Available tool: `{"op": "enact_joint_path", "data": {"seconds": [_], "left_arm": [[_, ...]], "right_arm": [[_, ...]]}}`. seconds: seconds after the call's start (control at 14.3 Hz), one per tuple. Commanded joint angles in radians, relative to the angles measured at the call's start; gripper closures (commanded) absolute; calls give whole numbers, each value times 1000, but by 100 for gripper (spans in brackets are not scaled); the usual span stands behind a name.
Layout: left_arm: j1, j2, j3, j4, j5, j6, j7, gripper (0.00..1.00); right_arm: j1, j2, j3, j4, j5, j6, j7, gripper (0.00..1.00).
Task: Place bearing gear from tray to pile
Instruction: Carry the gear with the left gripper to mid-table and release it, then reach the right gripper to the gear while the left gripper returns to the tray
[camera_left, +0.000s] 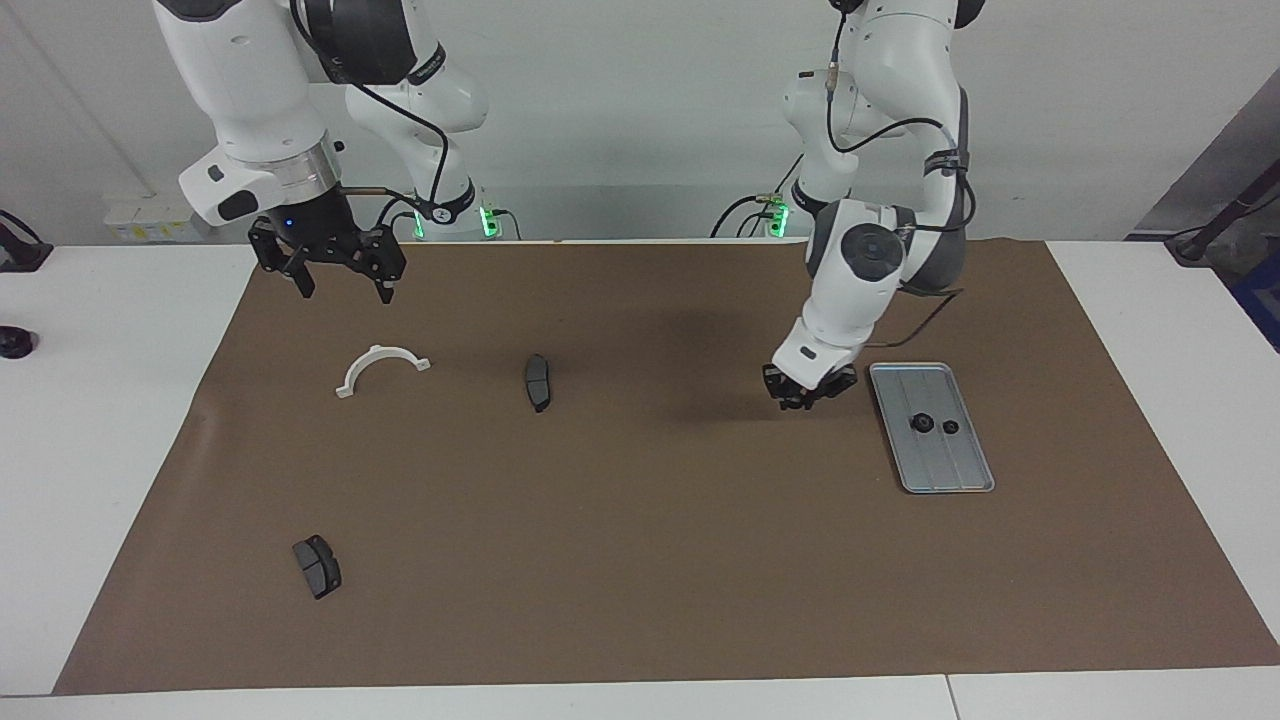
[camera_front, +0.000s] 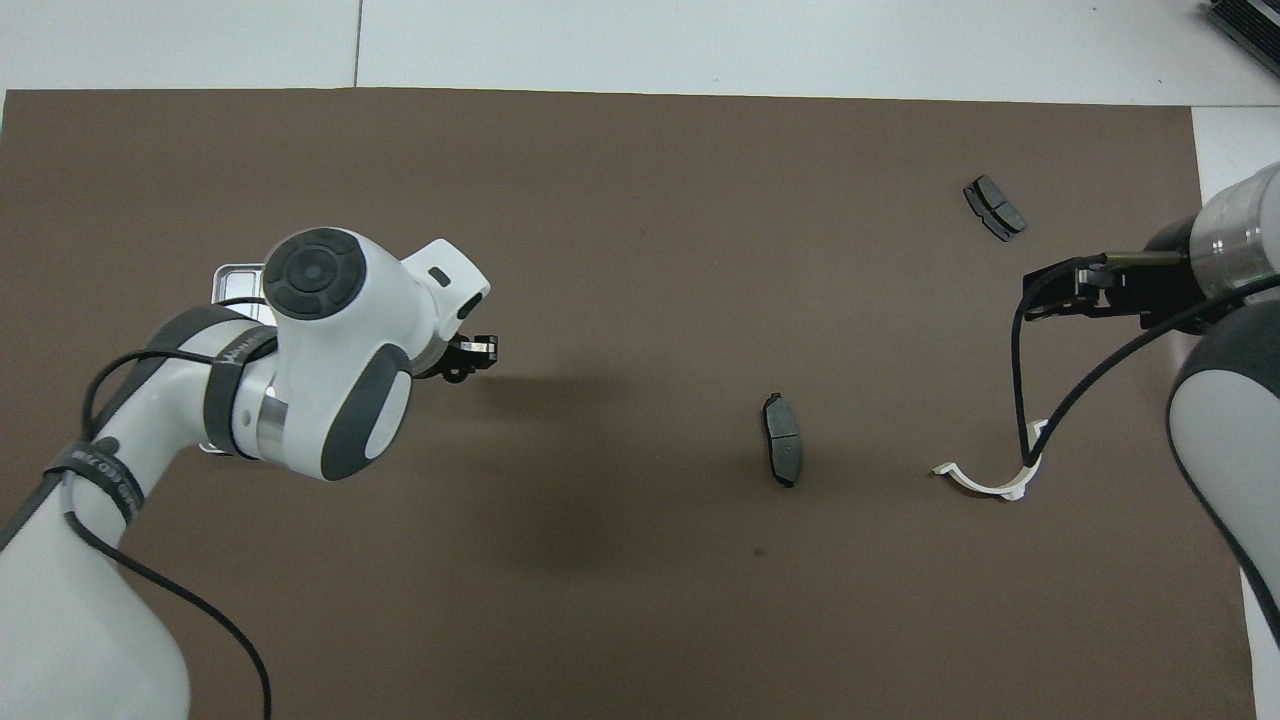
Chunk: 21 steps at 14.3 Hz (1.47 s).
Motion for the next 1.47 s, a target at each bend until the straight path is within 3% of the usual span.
{"op": "enact_joint_path", "data": {"seconds": [0.0,0.07,0.14,0.21,0.28,0.35,0.63,0.91,1.05,1.4], "left_arm": [[-96,61,19,7,-13,91,-80,80],[-114,75,19,5,-14,108,-82,78],[-134,90,19,5,-13,121,-82,70],[-148,92,19,1,-13,132,-82,54],[-151,92,19,-2,-13,146,-81,31],[-151,93,19,-3,-13,157,-81,1],[-110,93,24,49,-9,111,-73,0],[36,81,19,134,-5,-2,-23,0],[111,80,19,139,-11,-10,57,0],[316,78,21,128,-13,-46,332,14]], "right_arm": [[-16,-20,6,-20,22,5,-16,0],[-16,-20,6,-22,22,5,-16,0],[-16,-20,6,-22,22,4,-16,0],[-16,-20,6,-22,22,4,-16,0],[-16,-20,6,-22,22,5,-16,0],[-16,-20,6,-22,22,5,-16,0],[-21,-19,6,-17,22,10,-14,0],[2,-20,9,-20,22,8,-16,0],[49,-23,9,-39,57,43,1,0],[247,27,8,-105,65,201,166,0]]}}
